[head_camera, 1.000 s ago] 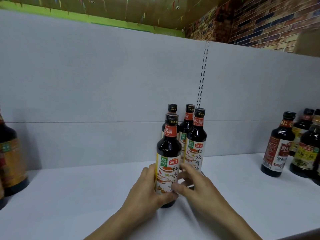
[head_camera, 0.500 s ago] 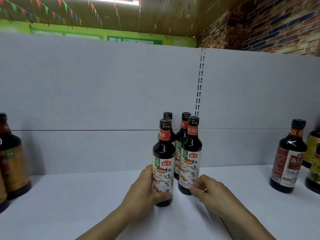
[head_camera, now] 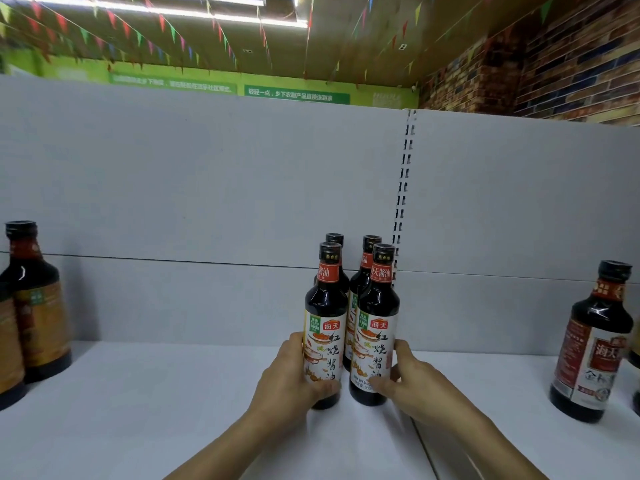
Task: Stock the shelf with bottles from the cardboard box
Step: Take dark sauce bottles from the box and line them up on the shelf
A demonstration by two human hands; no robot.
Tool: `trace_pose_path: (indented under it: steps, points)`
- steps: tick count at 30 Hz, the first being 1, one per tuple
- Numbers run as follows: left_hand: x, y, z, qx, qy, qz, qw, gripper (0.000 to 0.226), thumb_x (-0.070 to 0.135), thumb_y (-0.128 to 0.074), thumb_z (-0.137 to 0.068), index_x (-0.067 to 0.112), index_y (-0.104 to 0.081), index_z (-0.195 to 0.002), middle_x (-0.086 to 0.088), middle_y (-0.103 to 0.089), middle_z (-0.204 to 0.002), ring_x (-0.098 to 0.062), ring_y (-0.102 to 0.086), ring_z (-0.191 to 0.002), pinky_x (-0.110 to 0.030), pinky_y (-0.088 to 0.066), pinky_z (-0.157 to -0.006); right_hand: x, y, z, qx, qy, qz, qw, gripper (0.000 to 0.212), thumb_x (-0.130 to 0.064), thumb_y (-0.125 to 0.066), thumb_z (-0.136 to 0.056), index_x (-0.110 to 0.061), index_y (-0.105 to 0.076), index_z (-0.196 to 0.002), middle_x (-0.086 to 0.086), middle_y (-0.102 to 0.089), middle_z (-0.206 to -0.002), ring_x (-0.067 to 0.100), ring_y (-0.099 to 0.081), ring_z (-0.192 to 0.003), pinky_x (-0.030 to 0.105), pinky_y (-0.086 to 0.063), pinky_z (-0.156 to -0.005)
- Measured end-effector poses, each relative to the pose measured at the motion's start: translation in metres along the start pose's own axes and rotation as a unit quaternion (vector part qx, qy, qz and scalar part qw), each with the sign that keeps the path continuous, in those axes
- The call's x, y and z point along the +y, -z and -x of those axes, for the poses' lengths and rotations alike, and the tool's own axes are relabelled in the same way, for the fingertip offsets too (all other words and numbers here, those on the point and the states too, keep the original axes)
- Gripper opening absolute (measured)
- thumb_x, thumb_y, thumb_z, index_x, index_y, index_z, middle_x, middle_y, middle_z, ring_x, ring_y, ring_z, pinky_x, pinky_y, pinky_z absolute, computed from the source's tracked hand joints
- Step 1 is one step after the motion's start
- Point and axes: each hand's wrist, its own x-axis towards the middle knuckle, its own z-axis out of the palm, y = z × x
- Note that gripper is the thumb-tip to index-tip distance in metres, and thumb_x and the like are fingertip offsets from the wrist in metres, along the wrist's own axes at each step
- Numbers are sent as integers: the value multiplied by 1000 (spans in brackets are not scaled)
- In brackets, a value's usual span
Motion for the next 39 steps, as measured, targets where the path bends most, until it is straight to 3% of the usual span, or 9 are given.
trace_pose_path:
  steps: [6, 13, 18, 24, 28, 32, 39]
  points:
    - [-2, -3, -5, 3, 12, 11, 1000, 71, 43, -89, -76, 44, -40, -127, 21, -56, -128, -7, -62, -113, -23, -53, -93, 7, -11, -6, 18, 6, -30, 999, 62, -49, -66, -93, -35, -30, -141, -13, -62, -135, 9, -61, -106, 25, -48, -86]
    - [-6, -14, -2, 39, -1, 28, 999, 67, 47, -86, -78, 46, -42, -129, 25, -55, -124, 5, -61, -104, -18, -51, -84, 12, -18, -6, 44, 20, -28, 998, 57, -53, -66, -92, -35, -34, -136, -11, -61, -136, 13, -63, -115, 36, -54, -95]
    - [-9, -18, 3, 54, -20, 25, 998, 71, 48, -85, -81, 45, -41, -137, 28, -58, -127, 3, -62, -111, -20, -54, -91, 13, -20, -7, 48, 27, -29, 998, 61, -52, -66, -92, -33, -33, -139, -9, -59, -140, 14, -62, -119, 38, -54, -98]
    - [-8, -18, 3, 54, -25, 33, 998, 74, 47, -85, -80, 44, -42, -139, 28, -60, -128, 3, -64, -111, -20, -55, -91, 14, -22, -8, 51, 29, -31, 998, 62, -51, -67, -92, -32, -33, -141, -8, -57, -141, 16, -61, -121, 39, -54, -99]
    - [-9, -15, 2, 48, -25, 32, 998, 77, 48, -87, -77, 48, -39, -138, 32, -61, -124, 12, -61, -105, -14, -53, -82, 16, -23, -8, 55, 31, -26, 998, 62, -51, -67, -92, -33, -33, -141, -9, -57, -141, 15, -61, -120, 38, -54, -99]
    - [-9, -14, 1, 50, -23, 27, 998, 79, 48, -89, -75, 50, -37, -135, 32, -62, -116, 16, -60, -100, -17, -55, -82, 16, -25, -6, 67, 42, -22, 997, 65, -50, -66, -93, -34, -30, -143, -13, -56, -145, 14, -60, -124, 36, -53, -99]
    - [-8, -16, 2, 43, -26, 26, 998, 74, 48, -86, -79, 45, -39, -136, 29, -61, -124, 1, -64, -110, -26, -58, -91, 17, -28, -5, 79, 54, -23, 995, 66, -49, -67, -93, -38, -23, -140, -17, -58, -142, 12, -65, -116, 30, -54, -90]
